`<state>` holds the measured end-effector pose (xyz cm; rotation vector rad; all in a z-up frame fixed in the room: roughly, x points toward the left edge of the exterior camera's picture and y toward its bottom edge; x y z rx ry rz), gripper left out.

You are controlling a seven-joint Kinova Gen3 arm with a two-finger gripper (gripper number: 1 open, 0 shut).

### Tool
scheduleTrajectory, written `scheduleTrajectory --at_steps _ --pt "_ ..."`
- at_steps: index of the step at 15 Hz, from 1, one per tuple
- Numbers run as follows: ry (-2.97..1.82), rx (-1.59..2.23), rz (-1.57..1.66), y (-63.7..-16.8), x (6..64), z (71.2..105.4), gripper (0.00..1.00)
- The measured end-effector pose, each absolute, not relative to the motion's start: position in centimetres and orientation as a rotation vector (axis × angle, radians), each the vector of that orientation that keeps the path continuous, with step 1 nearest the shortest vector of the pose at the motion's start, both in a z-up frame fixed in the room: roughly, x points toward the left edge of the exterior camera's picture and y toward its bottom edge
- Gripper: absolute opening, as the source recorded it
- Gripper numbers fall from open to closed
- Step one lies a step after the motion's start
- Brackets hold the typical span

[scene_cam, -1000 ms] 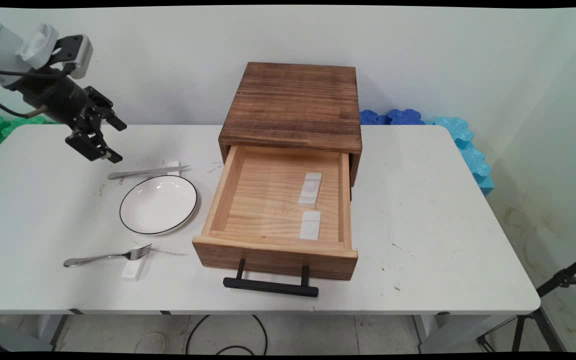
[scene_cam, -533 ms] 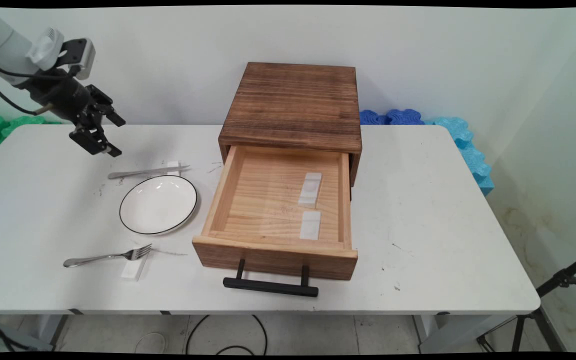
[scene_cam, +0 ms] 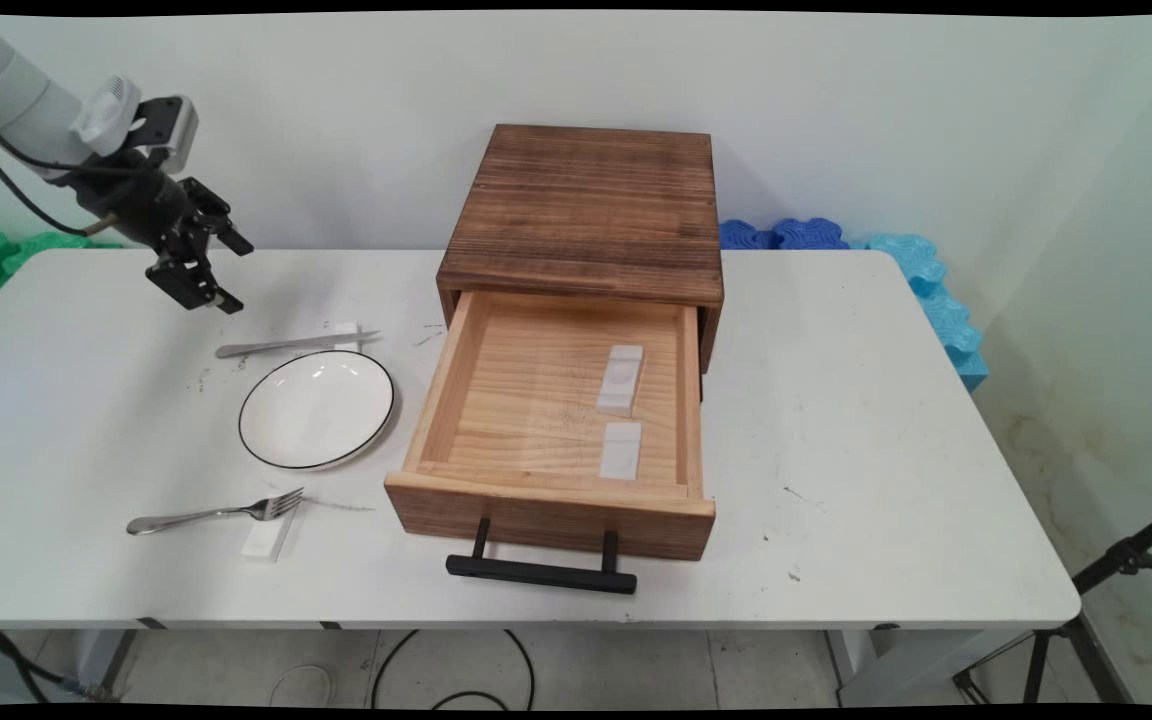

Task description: Pick up the knife from the left of the white plate

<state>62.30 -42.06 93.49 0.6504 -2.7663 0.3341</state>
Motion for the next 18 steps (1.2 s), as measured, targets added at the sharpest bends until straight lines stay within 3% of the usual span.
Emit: scheduleTrajectory --at_steps 18 --pt "-2.817 0.504 0.275 -45.7 64.4 86.9 1.0"
